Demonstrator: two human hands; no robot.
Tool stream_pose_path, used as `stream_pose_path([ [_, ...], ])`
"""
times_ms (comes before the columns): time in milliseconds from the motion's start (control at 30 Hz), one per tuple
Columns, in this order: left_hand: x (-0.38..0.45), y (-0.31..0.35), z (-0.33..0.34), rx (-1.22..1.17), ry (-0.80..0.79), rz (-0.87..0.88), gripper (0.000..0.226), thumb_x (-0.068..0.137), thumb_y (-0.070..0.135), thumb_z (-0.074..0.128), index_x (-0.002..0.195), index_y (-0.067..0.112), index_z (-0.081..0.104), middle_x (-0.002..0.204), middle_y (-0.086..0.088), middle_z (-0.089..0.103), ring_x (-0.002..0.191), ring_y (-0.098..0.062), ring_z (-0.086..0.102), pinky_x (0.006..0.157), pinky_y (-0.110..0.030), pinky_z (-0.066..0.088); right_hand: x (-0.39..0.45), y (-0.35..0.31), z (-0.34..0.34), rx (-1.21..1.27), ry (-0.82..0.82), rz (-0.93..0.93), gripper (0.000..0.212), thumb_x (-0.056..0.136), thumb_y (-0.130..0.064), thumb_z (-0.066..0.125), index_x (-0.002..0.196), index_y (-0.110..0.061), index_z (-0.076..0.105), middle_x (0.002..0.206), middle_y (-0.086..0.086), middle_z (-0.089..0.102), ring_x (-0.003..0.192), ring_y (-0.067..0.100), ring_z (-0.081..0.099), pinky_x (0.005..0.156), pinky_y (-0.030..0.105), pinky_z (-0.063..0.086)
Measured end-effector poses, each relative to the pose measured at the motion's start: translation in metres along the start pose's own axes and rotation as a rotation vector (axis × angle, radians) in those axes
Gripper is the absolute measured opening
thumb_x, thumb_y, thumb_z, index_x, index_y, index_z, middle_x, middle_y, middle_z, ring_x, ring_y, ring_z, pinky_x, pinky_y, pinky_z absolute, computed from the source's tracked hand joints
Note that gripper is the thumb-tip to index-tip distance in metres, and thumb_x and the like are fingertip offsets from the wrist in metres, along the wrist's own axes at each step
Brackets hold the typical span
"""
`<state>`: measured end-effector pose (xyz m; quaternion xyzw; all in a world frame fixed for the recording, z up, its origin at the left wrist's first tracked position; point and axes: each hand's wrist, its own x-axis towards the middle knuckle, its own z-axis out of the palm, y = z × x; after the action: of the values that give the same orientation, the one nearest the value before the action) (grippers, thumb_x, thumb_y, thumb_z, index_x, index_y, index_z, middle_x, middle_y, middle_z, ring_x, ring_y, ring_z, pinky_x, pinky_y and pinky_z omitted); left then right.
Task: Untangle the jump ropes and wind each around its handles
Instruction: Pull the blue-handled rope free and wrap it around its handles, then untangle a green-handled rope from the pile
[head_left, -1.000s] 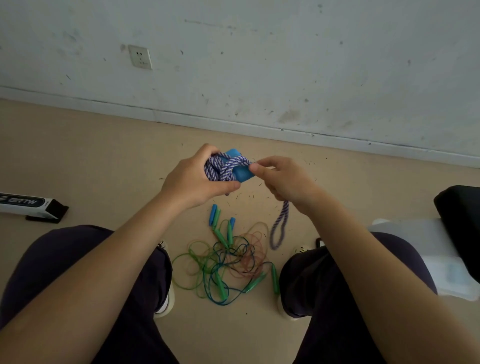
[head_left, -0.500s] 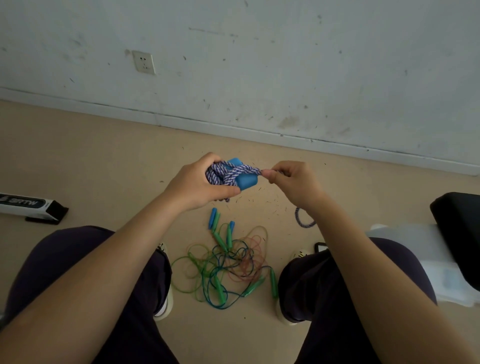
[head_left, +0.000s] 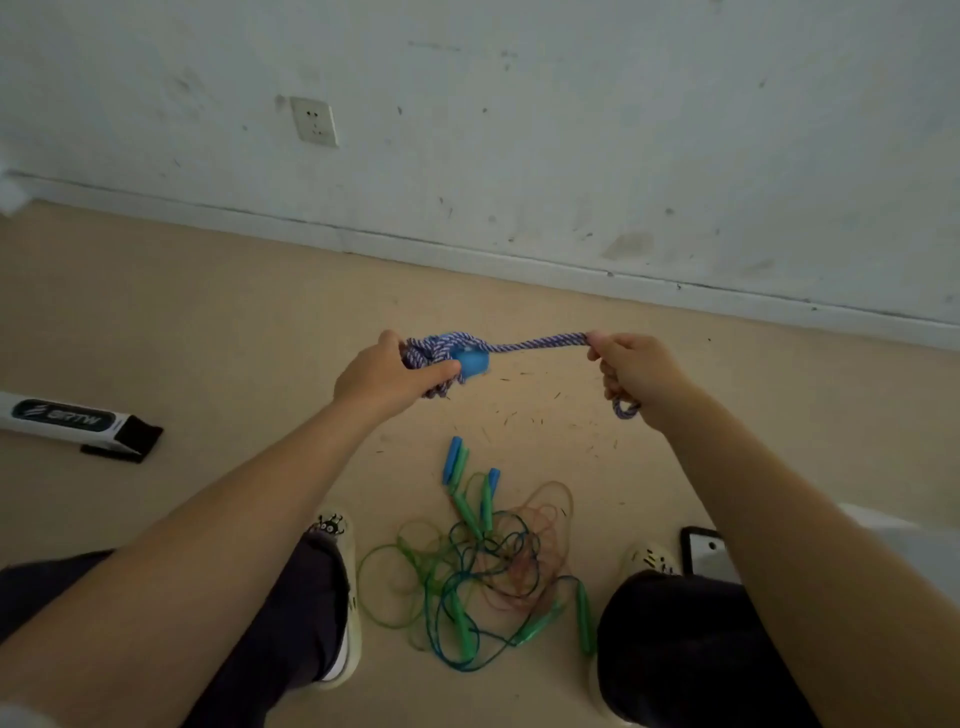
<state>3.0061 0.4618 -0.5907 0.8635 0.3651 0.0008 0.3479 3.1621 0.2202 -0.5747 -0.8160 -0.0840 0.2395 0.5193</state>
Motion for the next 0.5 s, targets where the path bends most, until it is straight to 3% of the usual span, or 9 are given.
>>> stream_pose_path([
  [100,0.049,-0.028,0.063,0.085,-0.080,-0.069,0.063,0.077,0.078,0.058,0.100,0.020,0.055,0.094,0.000,0.064,0.078,-0.021,0.063,0.073,-0.037,0.054,0.056,0.054,0.023,-0.012,0.018,0.116,0.034,0.101,-0.031,0.053,0.078,-0.006,0.059,0.056,0.005,0.045,0.049,0.020,0.045,0.057,0.035,0.045],
  [267,0.117,-0.089,0.155,0.054,-0.062,-0.171,0.057,0.081,0.071,0.062,0.106,0.022,0.050,0.085,0.006,0.054,0.077,-0.020,0.058,0.063,-0.034,0.044,0.141,0.134,0.073,-0.017,-0.052,0.195,0.030,0.102,-0.027,0.051,0.088,-0.002,0.061,0.064,0.010,0.054,0.055,0.022,0.051,0.050,0.029,0.045],
  [433,0.179,-0.124,0.195,-0.147,0.039,-0.163,0.055,0.084,0.056,0.069,0.121,0.021,0.049,0.108,-0.002,0.060,0.092,-0.024,0.061,0.068,-0.034,0.043,0.207,0.167,0.119,0.029,-0.044,0.171,0.033,0.095,-0.036,0.063,0.092,-0.002,0.065,0.069,0.009,0.060,0.060,0.020,0.057,0.063,0.035,0.053],
  [500,0.194,-0.130,0.206,-0.241,0.024,-0.131,0.057,0.086,0.045,0.072,0.131,0.019,0.047,0.116,-0.003,0.058,0.102,-0.024,0.060,0.073,-0.030,0.041,0.220,0.174,0.132,0.018,-0.057,0.167,0.040,0.090,-0.045,0.067,0.103,-0.007,0.065,0.082,0.007,0.066,0.070,0.021,0.061,0.065,0.034,0.053],
])
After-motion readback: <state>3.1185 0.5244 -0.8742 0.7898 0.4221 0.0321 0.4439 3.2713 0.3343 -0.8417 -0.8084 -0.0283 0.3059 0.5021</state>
